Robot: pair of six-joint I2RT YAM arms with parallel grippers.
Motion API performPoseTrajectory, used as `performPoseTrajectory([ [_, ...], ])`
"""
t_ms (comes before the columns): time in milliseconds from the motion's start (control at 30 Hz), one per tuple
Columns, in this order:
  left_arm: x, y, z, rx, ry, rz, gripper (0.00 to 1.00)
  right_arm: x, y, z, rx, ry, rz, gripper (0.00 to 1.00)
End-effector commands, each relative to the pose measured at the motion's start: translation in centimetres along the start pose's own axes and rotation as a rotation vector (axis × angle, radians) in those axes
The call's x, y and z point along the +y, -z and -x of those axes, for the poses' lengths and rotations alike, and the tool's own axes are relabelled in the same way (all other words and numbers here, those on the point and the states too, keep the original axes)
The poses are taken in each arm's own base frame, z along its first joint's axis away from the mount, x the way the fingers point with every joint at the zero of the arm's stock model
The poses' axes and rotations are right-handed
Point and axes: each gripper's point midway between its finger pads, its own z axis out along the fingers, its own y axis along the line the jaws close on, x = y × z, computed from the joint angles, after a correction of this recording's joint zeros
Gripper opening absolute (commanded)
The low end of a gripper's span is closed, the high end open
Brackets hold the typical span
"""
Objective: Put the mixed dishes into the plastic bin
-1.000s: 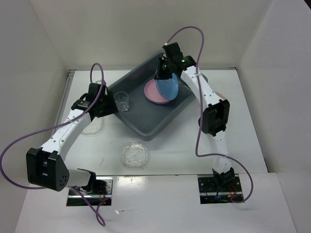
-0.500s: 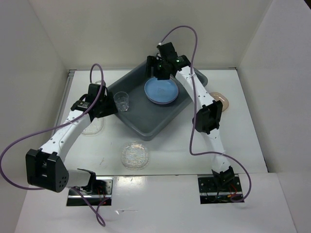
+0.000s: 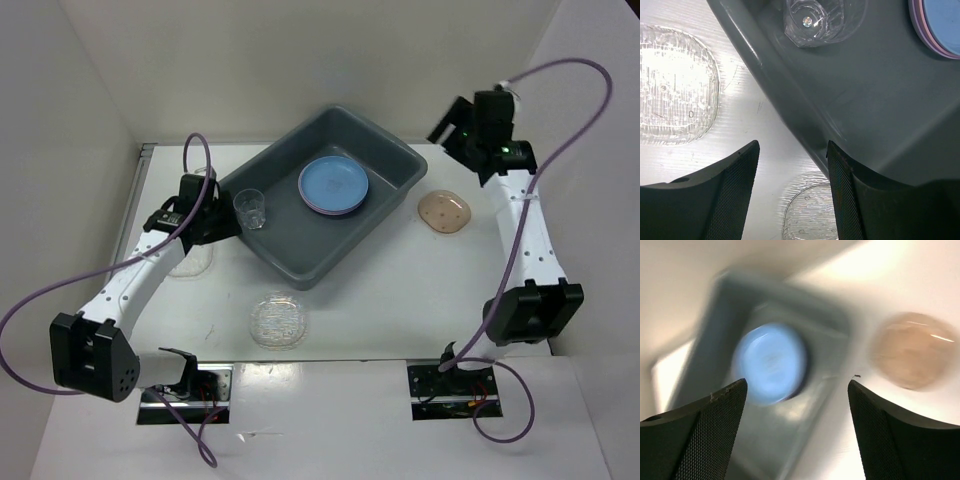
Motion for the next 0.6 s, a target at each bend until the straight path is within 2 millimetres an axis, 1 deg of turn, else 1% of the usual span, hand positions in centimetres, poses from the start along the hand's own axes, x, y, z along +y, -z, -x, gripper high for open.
performPoseTrajectory([
  [0,-0.4,0.5,0.4,-0.027,0.015,-0.027,0.64,-9.1,-2.9,-2.6,0.046,-0.114,-0.250,0.86],
  [33,-0.4,0.5,0.4,-0.027,0.015,-0.027,0.64,-10.9,-3.0,-3.1,0.062,-0.140,-0.293,0.84],
  [67,-0.4,0.5,0.4,-0.027,0.015,-0.027,0.64,-14.3,-3.2,-3.9,0.073,-0.182,-0.375,0.81],
  [133,-0.4,0.7,0.5,-0.035,0.016,-0.031,0.64,-17.0,-3.4,-4.5,0.079,-0.220,-0.429,0.80],
  [167,-0.4,0.7,0.5,-0.035,0.016,-0.031,0.64,-18.3,-3.5,-5.6,0.112,-0.236,-0.451,0.76],
  [200,-0.2,0.6,0.2,-0.027,0.015,-0.027,0.64,-20.1,-3.8,-6.0,0.116,-0.267,-0.486,0.74],
  [267,-0.3,0.8,0.3,-0.035,0.016,-0.031,0.64,-21.4,-4.7,-7.7,0.152,-0.290,-0.511,0.71],
  [300,-0.3,0.8,0.3,-0.035,0.016,-0.031,0.64,-22.1,-4.6,-8.1,0.159,-0.298,-0.526,0.65],
  [333,-0.3,0.8,0.3,-0.035,0.016,-0.031,0.64,-22.5,-5.2,-8.3,0.155,-0.321,-0.525,0.62],
  [367,-0.1,0.7,0.0,-0.027,0.015,-0.027,0.64,-22.9,-5.3,-9.2,0.168,-0.322,-0.533,0.62],
  [400,-0.1,0.7,0.0,-0.027,0.015,-0.027,0.64,-23.2,-5.7,-9.8,0.175,-0.337,-0.541,0.60],
  [433,-0.1,0.7,0.0,-0.027,0.015,-0.027,0.64,-23.3,-5.9,-9.9,0.169,-0.351,-0.541,0.60],
  [467,-0.2,0.9,0.1,-0.035,0.016,-0.031,0.64,-23.7,-6.4,-10.8,0.186,-0.361,-0.554,0.59],
  [500,-0.2,0.9,0.1,-0.035,0.016,-0.031,0.64,-23.9,-6.6,-11.1,0.194,-0.361,-0.559,0.57],
  [533,-0.2,0.9,0.1,-0.035,0.016,-0.031,0.64,-23.8,-7.0,-11.2,0.196,-0.376,-0.553,0.54],
  [567,-0.2,0.9,0.1,-0.035,0.016,-0.031,0.64,-23.9,-7.1,-11.3,0.193,-0.377,-0.552,0.54],
])
